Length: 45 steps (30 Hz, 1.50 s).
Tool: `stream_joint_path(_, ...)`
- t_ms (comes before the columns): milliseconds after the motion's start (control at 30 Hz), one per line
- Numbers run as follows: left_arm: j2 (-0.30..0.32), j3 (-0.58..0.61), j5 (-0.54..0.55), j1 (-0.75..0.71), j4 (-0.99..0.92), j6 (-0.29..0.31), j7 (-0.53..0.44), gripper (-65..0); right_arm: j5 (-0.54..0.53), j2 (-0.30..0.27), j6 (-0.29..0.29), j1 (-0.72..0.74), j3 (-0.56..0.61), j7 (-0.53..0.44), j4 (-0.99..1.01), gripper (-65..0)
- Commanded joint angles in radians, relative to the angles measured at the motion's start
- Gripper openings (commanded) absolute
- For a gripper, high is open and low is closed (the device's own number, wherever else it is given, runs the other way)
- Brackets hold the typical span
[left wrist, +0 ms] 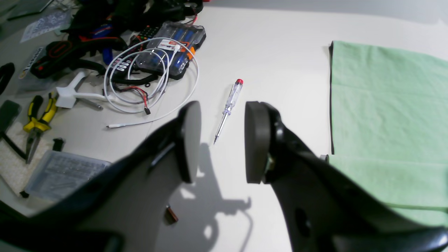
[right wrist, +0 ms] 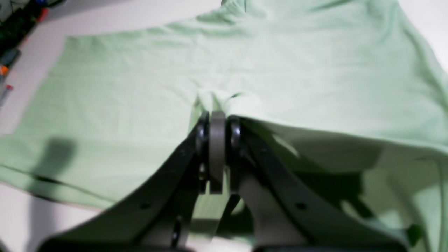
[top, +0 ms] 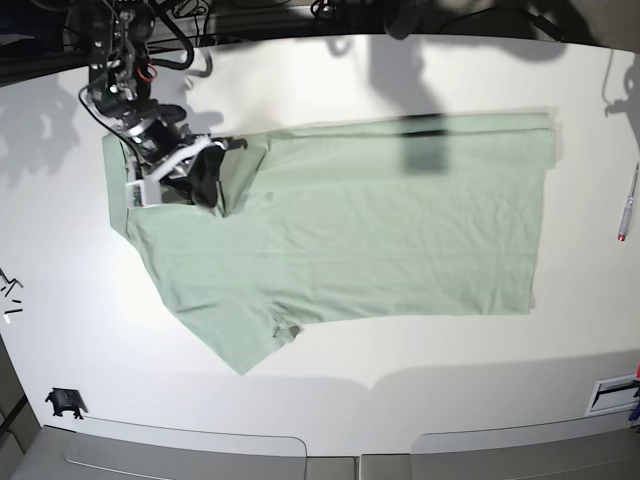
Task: Fold the T-shirt properly
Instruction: 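Push the sleeve inward onto the shirt body with the right gripper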
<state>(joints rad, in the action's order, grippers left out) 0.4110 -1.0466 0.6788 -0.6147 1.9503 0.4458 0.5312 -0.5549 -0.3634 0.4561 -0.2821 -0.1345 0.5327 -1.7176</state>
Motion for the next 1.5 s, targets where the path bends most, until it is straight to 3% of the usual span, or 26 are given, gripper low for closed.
stream_joint_path(0,0.019,-0.011,0.01,-0.006,0.014,-0.004,-0.03,-46.0,0.014,-0.01,0.003,0.027,0.026,-0.047,0.004,-65.0)
stream_joint_path(133,0.018,-0.011,0.01,-0.006,0.014,-0.004,-0.03,-46.0,0.135,-0.01,-0.03,0.102,0.13,-0.154,0.117,-65.0)
stream_joint_path(233,0.018,-0.011,0.01,-0.006,0.014,-0.004,-0.03,-46.0,0.14,-0.008,-0.03,0.167,0.175,-0.181,0.191,-65.0)
stream_joint_path(467,0.016,-0.011,0.01,-0.013,0.014,-0.004,-0.025,-46.0,0.206,0.038,-0.03,0.257,0.187,-0.166,0.238,-65.0)
stream_joint_path(600,0.016,-0.011,0.01,-0.014,0.014,-0.004,-0.024,-46.0,0.215,0.042,-0.031,0.27,0.187,-0.166,0.238,-51.3)
stream_joint_path(667,0.016,-0.011,0.011,-0.014,0.014,-0.004,-0.024,-46.0,0.215,0.042,-0.031,0.271,0.187,-0.166,0.238,-48.8)
stream_joint_path(900,0.01,-0.011,0.02,-0.014,0.014,-0.004,-0.027,-46.0,0.197,0.042,-0.031,0.298,0.187,-0.157,0.232,-48.8)
stream_joint_path(1133,-0.051,-0.01,0.056,-0.014,0.014,-0.001,-0.031,-46.0,0.105,0.042,-0.031,0.365,0.186,-0.072,0.192,-48.8)
stream_joint_path(1367,-0.095,0.009,0.078,-0.014,0.014,0.0,-0.031,-46.0,0.114,0.042,-0.031,0.387,0.186,-0.06,0.192,-48.8)
stream_joint_path(1467,-0.098,0.041,0.097,-0.014,0.014,0.006,-0.03,-46.0,0.19,0.042,-0.033,0.387,0.184,-0.055,0.192,-48.8)
